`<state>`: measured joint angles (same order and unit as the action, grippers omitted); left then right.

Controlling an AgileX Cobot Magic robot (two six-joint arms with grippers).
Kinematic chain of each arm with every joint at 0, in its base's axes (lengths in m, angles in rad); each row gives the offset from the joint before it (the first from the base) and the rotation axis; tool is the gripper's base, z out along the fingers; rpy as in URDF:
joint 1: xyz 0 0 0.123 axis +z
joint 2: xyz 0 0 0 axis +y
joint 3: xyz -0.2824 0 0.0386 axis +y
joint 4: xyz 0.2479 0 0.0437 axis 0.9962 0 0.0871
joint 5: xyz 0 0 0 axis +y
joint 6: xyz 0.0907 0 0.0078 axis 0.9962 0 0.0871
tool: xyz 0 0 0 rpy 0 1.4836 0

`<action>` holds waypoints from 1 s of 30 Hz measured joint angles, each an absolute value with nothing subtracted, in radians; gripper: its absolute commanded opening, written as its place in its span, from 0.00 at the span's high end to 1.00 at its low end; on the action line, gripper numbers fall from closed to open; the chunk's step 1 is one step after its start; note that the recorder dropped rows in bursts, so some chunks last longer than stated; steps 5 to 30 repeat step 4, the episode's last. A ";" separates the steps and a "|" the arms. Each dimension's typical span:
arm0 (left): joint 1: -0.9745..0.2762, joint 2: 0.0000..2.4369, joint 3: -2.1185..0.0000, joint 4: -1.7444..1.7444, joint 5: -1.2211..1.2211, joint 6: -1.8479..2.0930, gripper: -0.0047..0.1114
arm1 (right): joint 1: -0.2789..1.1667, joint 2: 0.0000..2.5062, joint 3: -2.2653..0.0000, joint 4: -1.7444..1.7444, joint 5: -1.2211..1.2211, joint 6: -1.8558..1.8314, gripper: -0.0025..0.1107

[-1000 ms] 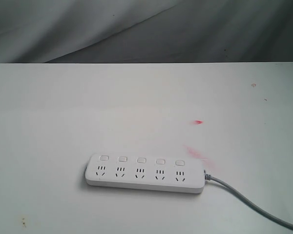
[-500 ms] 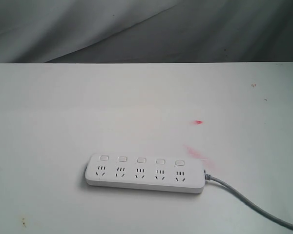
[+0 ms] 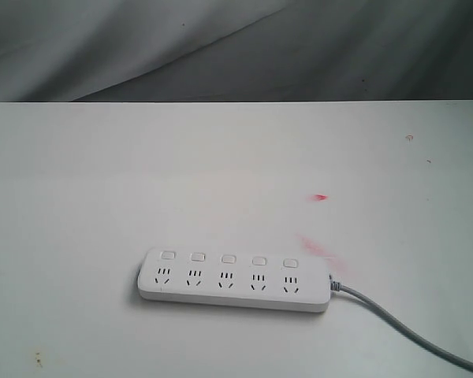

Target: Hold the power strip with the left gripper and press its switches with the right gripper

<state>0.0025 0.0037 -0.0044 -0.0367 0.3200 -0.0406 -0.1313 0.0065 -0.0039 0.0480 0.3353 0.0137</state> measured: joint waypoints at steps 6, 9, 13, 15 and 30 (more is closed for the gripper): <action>0.003 0.004 -0.004 -0.037 0.320 -0.041 0.96 | -0.131 0.007 -0.004 0.048 0.335 0.014 0.98; 0.003 0.004 -0.004 -0.037 0.320 -0.041 0.96 | -0.131 0.007 -0.004 0.048 0.335 0.014 0.98; 0.003 0.004 -0.004 -0.037 0.320 -0.041 0.96 | -0.131 0.007 -0.004 0.048 0.335 0.014 0.98; 0.003 0.004 -0.004 -0.037 0.320 -0.041 0.96 | -0.131 0.007 -0.004 0.048 0.335 0.014 0.98; 0.003 0.004 -0.004 -0.037 0.320 -0.041 0.96 | -0.131 0.007 -0.004 0.048 0.335 0.014 0.98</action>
